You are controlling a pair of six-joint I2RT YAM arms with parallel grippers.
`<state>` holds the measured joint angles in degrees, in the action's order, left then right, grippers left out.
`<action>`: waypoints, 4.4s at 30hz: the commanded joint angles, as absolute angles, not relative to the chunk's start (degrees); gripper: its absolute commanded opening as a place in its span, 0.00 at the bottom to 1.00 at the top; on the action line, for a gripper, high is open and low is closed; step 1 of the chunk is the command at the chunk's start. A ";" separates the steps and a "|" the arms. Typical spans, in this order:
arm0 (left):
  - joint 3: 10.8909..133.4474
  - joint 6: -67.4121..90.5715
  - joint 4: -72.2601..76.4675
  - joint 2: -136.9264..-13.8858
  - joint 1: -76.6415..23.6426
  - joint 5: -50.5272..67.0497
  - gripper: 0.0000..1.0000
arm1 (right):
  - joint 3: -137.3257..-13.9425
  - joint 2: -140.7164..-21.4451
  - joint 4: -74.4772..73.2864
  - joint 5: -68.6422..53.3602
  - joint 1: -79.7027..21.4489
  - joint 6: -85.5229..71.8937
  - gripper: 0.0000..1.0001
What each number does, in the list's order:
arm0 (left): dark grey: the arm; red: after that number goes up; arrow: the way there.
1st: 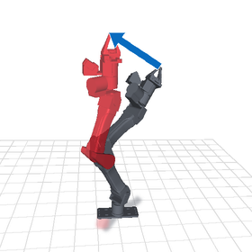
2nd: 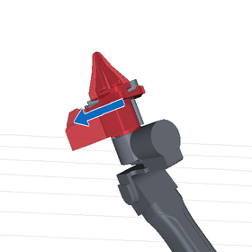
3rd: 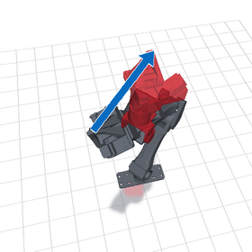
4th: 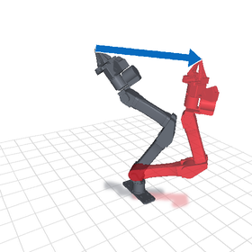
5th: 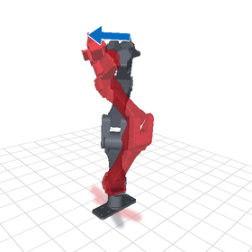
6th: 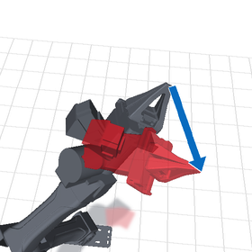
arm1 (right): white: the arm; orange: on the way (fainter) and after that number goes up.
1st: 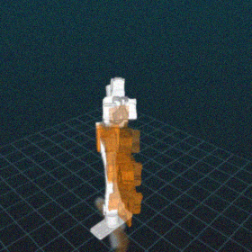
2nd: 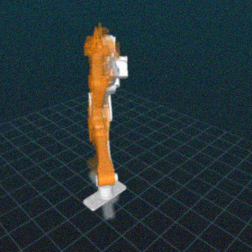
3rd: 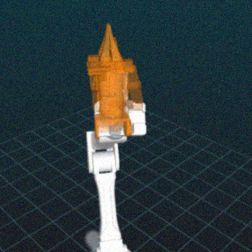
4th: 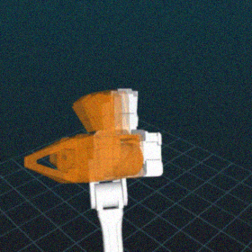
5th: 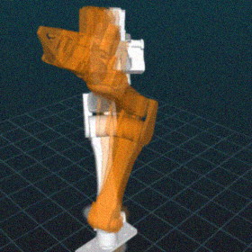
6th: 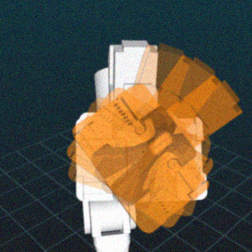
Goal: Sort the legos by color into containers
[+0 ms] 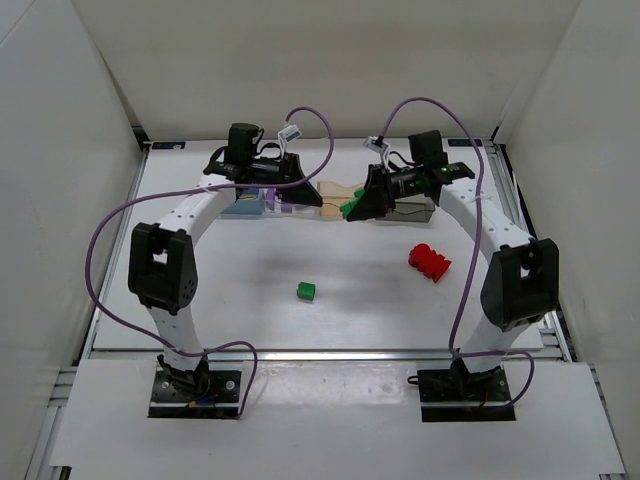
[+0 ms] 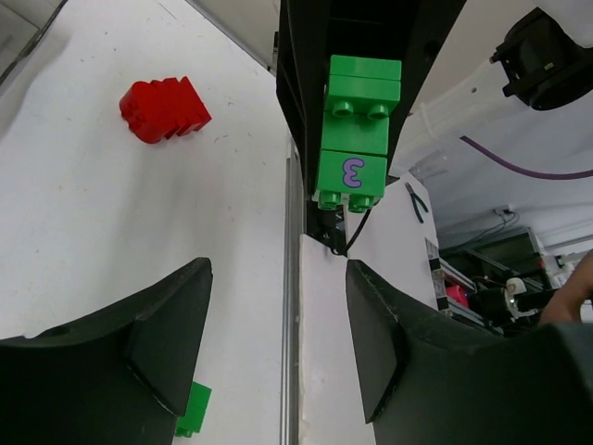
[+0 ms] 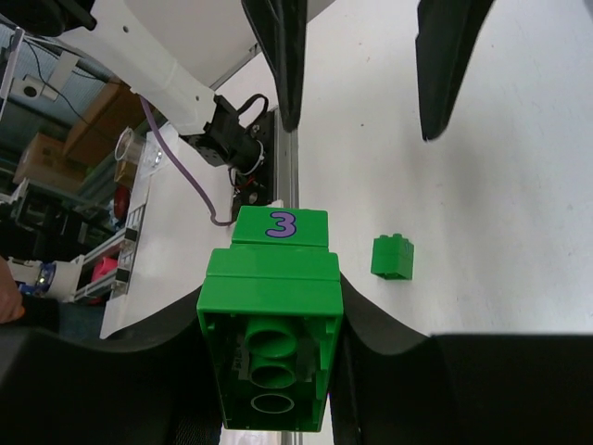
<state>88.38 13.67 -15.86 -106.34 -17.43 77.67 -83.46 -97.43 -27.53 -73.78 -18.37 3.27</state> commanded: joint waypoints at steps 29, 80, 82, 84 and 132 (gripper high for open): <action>92.99 13.45 -14.85 -106.96 -20.48 83.23 0.72 | -90.52 -103.01 -23.55 -74.53 -21.18 0.97 0.00; 99.58 -8.87 -39.45 -109.25 -23.38 82.62 0.24 | -92.02 -102.75 -26.45 -67.41 -22.24 2.54 0.62; 99.93 -10.71 -40.69 -109.34 -23.29 82.44 0.24 | -91.93 -102.57 -27.07 -67.50 -22.24 2.81 0.62; 100.28 -11.86 -42.79 -109.42 -23.29 82.00 0.24 | -91.76 -102.39 -27.77 -67.33 -22.24 3.43 0.62; 101.43 -15.64 -46.14 -110.22 -19.60 81.91 0.22 | -89.21 -100.28 -27.16 -72.95 -20.30 4.39 0.21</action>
